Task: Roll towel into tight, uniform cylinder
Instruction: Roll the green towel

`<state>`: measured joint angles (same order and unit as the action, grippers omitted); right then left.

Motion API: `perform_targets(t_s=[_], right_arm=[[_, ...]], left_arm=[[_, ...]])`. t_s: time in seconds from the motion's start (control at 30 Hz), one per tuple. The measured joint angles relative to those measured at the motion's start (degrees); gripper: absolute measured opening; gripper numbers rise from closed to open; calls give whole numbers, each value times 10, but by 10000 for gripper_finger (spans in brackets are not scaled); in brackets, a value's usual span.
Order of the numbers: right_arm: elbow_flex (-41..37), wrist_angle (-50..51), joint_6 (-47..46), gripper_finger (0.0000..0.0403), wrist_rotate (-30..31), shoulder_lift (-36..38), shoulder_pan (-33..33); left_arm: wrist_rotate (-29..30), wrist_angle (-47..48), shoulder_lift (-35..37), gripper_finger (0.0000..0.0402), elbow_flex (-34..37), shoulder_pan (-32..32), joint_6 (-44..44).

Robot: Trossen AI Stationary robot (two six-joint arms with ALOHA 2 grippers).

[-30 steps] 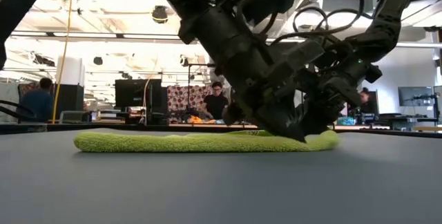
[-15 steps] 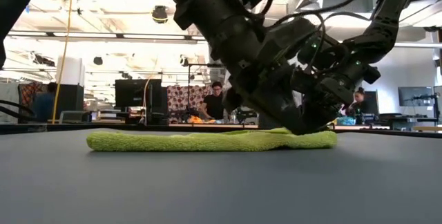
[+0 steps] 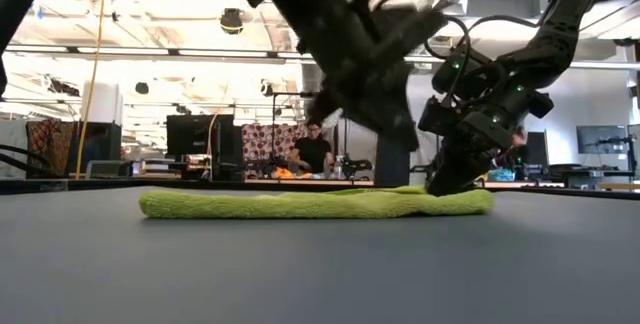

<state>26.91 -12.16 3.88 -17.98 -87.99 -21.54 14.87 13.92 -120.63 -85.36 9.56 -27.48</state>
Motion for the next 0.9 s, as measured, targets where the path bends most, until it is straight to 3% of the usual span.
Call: perform_targets(t_s=[0.17, 0.43, 0.7, 0.9], right_arm=[[0, 27, 0, 14, 6, 19, 0], [8, 136, 0, 14, 7, 58, 0], [6, 241, -30, 18, 1, 121, 44], [7, 189, -50, 61, -5, 128, 66]], left_arm=[[-51, 2, -52, 0, 1, 18, -49], [-31, 37, -35, 0, 3, 44, -36], [118, 76, 26, 0, 4, 56, -42], [134, 22, 34, 0, 4, 47, -4]])
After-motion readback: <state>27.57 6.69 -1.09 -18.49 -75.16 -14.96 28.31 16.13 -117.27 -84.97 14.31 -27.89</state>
